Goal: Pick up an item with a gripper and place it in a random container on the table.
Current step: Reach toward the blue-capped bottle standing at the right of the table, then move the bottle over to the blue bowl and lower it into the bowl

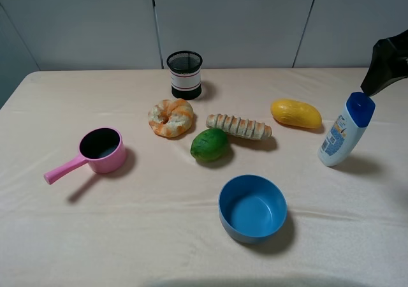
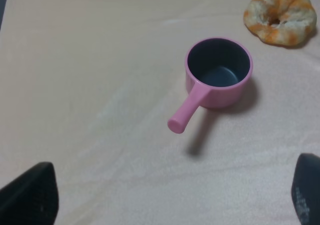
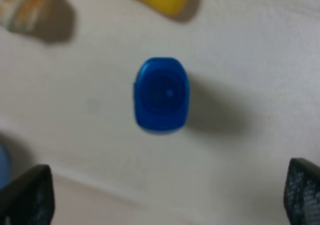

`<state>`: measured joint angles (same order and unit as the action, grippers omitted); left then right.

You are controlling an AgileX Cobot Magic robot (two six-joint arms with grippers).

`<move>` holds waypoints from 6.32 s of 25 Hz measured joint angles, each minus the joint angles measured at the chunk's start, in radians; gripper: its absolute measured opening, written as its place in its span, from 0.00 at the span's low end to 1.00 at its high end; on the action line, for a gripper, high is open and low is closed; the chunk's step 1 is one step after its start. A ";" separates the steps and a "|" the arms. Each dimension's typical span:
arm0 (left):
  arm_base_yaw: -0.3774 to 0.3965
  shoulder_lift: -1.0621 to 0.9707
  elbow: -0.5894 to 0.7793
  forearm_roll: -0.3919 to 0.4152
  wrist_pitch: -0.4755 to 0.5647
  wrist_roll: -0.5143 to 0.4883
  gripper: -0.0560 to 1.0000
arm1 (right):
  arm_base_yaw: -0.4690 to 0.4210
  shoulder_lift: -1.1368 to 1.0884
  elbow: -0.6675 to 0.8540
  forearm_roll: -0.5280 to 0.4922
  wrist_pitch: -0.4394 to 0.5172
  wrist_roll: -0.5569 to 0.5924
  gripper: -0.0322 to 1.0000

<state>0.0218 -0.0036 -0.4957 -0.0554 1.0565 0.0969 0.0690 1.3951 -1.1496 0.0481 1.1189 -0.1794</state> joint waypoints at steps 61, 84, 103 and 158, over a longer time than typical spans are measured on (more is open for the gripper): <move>0.000 0.000 0.000 0.000 0.000 0.000 0.95 | 0.000 0.369 -0.001 -0.031 -0.185 -0.106 0.29; 0.000 0.000 0.000 0.000 0.000 0.000 0.95 | 0.000 0.260 -0.001 -0.030 -0.032 -0.085 0.29; 0.000 0.000 0.000 0.000 0.000 0.000 0.95 | 0.014 0.007 -0.001 0.125 0.095 -0.023 0.29; 0.000 0.000 0.000 0.000 0.000 0.000 0.95 | 0.643 0.188 0.000 0.149 0.034 0.277 0.29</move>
<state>0.0218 -0.0036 -0.4957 -0.0554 1.0565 0.0969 0.7118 1.5835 -1.1493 0.1969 1.1526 0.0980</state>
